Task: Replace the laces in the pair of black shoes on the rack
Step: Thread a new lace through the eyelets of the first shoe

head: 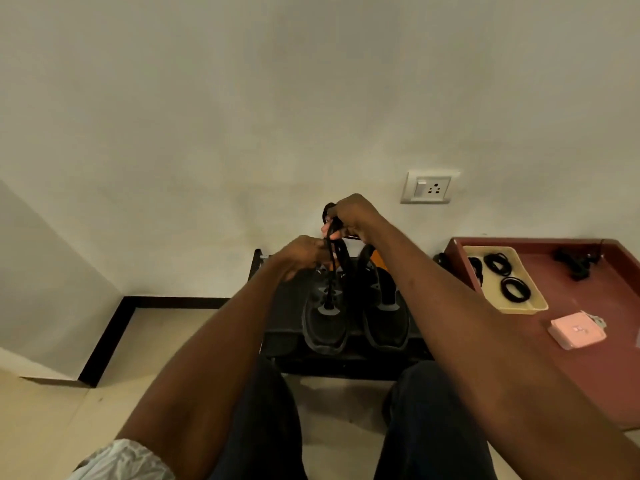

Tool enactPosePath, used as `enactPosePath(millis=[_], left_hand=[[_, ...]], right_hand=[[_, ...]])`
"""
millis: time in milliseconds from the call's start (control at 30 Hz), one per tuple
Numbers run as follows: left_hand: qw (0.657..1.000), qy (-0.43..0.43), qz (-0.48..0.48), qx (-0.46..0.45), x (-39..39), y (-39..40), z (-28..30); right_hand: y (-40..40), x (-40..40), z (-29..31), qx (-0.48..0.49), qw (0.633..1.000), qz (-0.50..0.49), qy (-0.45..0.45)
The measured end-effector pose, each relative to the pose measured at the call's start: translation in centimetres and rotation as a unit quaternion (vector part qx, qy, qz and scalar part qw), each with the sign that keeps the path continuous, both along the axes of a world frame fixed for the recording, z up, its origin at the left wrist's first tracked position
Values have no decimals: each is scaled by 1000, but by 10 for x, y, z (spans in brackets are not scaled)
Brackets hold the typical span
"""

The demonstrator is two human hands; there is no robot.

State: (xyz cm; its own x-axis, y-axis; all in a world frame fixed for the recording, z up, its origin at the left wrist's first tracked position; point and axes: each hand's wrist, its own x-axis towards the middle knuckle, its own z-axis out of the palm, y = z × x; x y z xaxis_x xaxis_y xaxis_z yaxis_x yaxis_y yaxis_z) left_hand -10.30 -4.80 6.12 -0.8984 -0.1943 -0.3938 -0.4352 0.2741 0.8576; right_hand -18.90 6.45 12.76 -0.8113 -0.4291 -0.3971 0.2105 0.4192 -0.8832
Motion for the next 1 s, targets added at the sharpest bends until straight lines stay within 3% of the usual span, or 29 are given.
enactPosePath(millis=[167,300,400,500,600,667,733,800,900,967,1000], left_hand=[[986,65,97,122,-8,0,-12],[957,74,142,240,-4,-10,-14],[969,28,95,229,6,-13,-20],[975,-135,-107,139,23,-14,-28],[888,-321,-329,20,37,-11,-28],[836,-382,-389,-59,40,-5,-27],[800,-429,-403,-115,44,0,-21],[788,-452,-384,-167,44,0,-15],[820,-407,-334,-224,34,-1,-10],[830,-341,-269,-349,28,2,-14],[821,-283,-227,-440,27,4,-15]], right_hand=[[-1,-14,-9,-114,993,-11,31],[6,-18,-25,-98,995,12,20],[21,-13,-37,-41,997,73,0],[38,-9,-47,111,962,242,-64],[51,-1,-61,273,859,406,-153],[57,6,-69,332,817,435,-184],[62,13,-73,375,798,435,-182],[66,19,-72,399,803,414,-157],[64,18,-81,389,857,336,-36],[58,14,-95,363,894,245,93],[55,12,-103,363,893,211,163]])
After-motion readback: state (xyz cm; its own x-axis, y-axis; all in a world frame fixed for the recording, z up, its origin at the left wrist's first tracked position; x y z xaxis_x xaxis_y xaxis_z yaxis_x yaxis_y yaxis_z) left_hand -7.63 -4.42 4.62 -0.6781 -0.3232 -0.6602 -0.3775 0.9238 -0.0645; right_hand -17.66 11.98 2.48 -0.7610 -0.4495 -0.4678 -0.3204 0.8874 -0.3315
